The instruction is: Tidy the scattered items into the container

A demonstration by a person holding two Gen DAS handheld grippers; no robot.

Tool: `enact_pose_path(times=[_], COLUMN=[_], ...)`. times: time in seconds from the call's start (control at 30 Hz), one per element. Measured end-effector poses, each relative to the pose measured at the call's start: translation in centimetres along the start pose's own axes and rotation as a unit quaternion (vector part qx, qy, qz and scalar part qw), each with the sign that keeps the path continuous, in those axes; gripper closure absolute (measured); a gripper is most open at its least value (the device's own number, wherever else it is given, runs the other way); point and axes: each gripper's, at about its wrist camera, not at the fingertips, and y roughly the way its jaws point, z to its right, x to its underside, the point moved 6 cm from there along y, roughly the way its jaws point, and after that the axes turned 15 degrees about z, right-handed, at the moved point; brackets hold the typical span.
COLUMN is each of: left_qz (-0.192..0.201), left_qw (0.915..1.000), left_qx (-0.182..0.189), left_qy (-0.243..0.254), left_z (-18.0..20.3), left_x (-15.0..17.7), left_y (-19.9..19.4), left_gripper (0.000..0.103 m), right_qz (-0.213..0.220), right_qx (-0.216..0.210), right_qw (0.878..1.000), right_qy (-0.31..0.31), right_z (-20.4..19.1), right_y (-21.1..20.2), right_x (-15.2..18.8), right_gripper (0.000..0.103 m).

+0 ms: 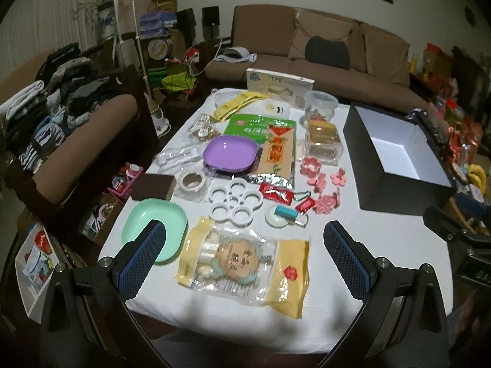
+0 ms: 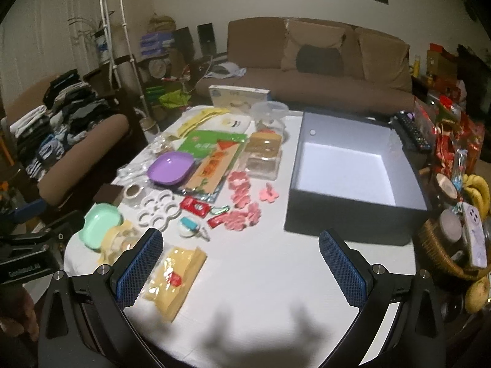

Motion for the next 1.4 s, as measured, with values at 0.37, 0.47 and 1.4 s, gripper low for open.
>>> enact_pose_path(times=[0.37, 0.47, 1.4], left_qz=[-0.003, 0.001, 0.049], left_qw=[0.9999, 1.0000, 0.9940], left_qx=[-0.009, -0.007, 0.059], left_qy=[-0.009, -0.007, -0.078], left_z=[-1.8, -1.8, -9.0], left_x=[1.4, 1.1, 5.1], left_y=[-2.6, -3.3, -2.9], left_gripper=[0.000, 0.000, 0.000], right_qz=[-0.004, -0.003, 0.000], right_qx=[-0.019, -0.021, -0.116], right_qw=[1.000, 1.000, 0.987], right_qy=[0.015, 0.022, 0.107], right_z=[-0.5, -0.7, 1.4], right_y=[-1.3, -1.6, -0.4], right_x=[1.8, 2.0, 5.9], right_gripper=[0.000, 0.000, 0.000])
